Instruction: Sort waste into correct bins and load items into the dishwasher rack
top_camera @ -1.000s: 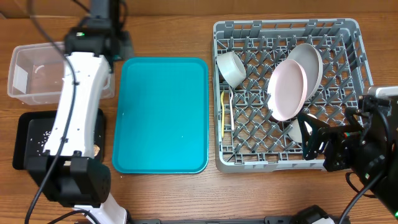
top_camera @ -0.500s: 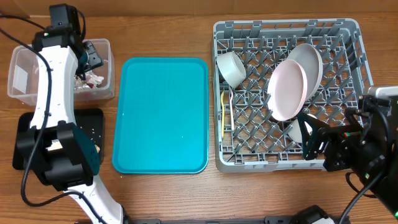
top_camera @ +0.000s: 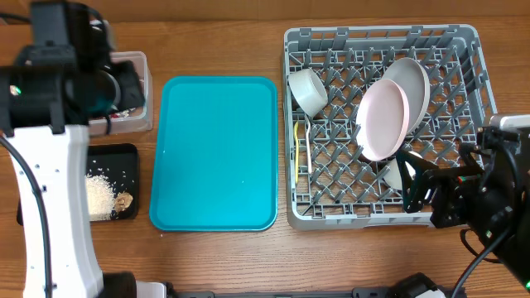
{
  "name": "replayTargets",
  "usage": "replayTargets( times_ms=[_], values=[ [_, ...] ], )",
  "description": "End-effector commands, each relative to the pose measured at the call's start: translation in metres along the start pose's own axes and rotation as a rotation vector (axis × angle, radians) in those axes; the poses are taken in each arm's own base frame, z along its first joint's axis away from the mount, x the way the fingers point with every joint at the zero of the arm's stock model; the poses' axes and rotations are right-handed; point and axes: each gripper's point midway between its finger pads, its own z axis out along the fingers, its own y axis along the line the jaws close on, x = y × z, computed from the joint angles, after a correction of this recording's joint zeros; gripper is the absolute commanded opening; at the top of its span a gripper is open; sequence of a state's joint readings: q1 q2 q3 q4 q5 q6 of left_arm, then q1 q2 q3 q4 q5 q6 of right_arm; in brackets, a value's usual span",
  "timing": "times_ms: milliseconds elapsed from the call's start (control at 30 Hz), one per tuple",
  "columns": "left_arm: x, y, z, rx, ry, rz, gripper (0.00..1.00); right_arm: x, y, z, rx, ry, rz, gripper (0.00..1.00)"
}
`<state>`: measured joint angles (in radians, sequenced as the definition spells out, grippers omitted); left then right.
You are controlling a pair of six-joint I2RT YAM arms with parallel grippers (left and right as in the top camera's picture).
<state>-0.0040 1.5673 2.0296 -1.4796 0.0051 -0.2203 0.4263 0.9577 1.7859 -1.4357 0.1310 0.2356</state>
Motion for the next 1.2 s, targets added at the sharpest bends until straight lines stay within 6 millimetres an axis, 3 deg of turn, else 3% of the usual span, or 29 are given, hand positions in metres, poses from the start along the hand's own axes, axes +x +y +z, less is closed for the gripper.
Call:
replayTargets(
  times_ms=[0,33,67,100,200,300,1067,1167],
  values=[
    [0.020,-0.025,-0.047,0.008,-0.087,0.127,0.53,-0.002,0.001,-0.003,-0.005,-0.014,0.003,1.00],
    [0.028,-0.031,-0.055,0.023,-0.092,0.138,0.60,-0.002,0.001,-0.003,-0.005,-0.014,0.003,1.00],
    [0.039,-0.039,-0.066,0.050,-0.092,0.159,0.98,-0.002,0.001,-0.003,-0.005,-0.014,0.003,1.00],
    [0.046,-0.042,-0.072,0.064,-0.091,0.164,1.00,-0.002,0.001,-0.003,-0.005,-0.014,0.002,1.00],
    [0.060,-0.052,-0.085,0.108,-0.089,0.199,1.00,-0.002,0.001,-0.003,-0.005,-0.014,0.002,1.00],
    [0.068,-0.060,-0.085,0.160,-0.052,0.205,1.00,-0.002,0.001,-0.003,-0.005,-0.014,0.002,1.00],
    [0.067,-0.062,-0.077,0.150,-0.031,0.208,1.00,-0.003,-0.003,-0.003,0.010,-0.017,0.011,1.00],
    [0.067,-0.062,-0.077,0.151,-0.031,0.208,1.00,0.019,-0.022,-0.004,0.091,0.071,0.046,1.00]
  ],
)
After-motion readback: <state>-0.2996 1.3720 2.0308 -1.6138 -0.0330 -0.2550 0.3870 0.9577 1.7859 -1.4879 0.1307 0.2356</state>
